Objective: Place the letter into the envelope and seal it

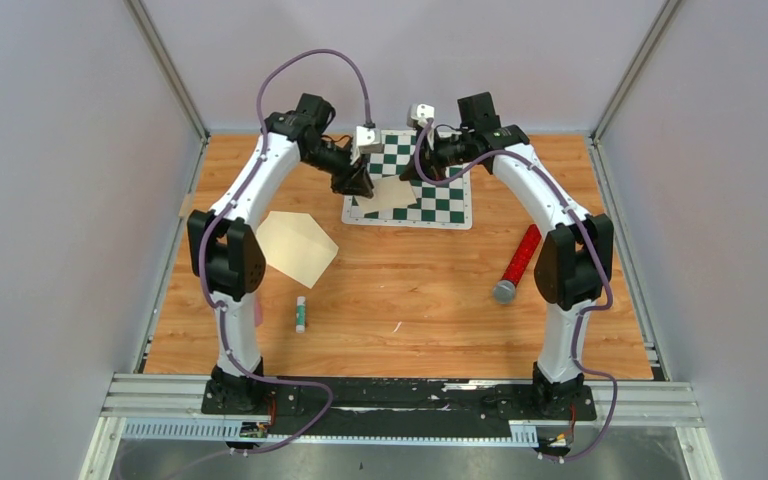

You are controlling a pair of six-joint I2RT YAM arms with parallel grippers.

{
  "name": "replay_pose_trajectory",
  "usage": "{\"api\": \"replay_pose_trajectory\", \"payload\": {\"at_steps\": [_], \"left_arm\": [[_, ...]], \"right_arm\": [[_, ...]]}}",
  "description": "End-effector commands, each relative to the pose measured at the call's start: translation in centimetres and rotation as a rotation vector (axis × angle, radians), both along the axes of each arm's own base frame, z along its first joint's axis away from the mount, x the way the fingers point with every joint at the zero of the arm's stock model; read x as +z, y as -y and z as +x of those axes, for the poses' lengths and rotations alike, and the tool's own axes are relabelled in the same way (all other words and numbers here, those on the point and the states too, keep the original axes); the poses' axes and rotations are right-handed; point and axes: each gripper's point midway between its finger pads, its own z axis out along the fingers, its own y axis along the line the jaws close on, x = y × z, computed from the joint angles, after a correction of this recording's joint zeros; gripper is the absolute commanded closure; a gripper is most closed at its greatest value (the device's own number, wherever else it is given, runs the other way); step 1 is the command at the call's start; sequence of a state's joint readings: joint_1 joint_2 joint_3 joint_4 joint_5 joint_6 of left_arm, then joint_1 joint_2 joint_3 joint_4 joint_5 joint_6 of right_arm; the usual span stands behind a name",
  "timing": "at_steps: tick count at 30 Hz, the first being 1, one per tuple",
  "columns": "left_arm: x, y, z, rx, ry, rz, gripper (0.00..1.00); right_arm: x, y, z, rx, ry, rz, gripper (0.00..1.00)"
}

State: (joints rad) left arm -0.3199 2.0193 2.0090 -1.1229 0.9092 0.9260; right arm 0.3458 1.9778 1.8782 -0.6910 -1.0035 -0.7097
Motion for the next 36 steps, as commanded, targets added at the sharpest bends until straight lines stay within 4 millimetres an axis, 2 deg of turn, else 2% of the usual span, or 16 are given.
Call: {"api": "replay_pose_trajectory", "payload": {"at_steps": [1,3,4,5,7,13,19,25,29,36], "left_arm": [[6.7,-0.3,-0.4,0.024,0.136,-0.103,0.64],[8.0,-0.2,0.3,0.067,0.196,-0.134,0.6],[7.6,-0.1,1.0,0.088,0.209,-0.149,0.55],[8.2,0.0,1.5,0.1,0.253,-0.163,0.52],[6.5,0.0,1.5,0.113,0.202,-0.153,0.48],[4.0,0.5,0.9,0.064,0.06,-0.114,0.48],[2.1,0.1,1.0,0.057,0.043,-0.073,0.56],[0.4,-0.7,0.7,0.032,0.048,-0.016,0.76],[-0.2,-1.1,-0.1,0.014,0.04,0.005,0.85],[-1.6,-2.4,-0.4,0.037,0.017,0.057,0.83]], "right_arm": [[3.4,0.0,-0.6,0.027,0.111,0.04,1.0],[3.6,-0.1,-0.5,0.028,0.116,0.041,1.0],[3.6,-0.1,-0.5,0.03,0.117,0.042,1.0],[3.6,-0.2,-0.6,0.033,0.118,0.043,1.0],[3.5,-0.1,-0.6,0.033,0.12,0.042,1.0],[3.5,0.0,-0.4,0.028,0.126,0.037,1.0],[3.2,-0.1,-0.3,0.028,0.116,0.036,1.0],[3.1,0.0,-0.2,0.023,0.119,0.031,1.0],[3.0,0.3,-0.1,0.019,0.123,0.029,1.0],[3.1,0.2,0.0,0.021,0.121,0.033,1.0]]}}
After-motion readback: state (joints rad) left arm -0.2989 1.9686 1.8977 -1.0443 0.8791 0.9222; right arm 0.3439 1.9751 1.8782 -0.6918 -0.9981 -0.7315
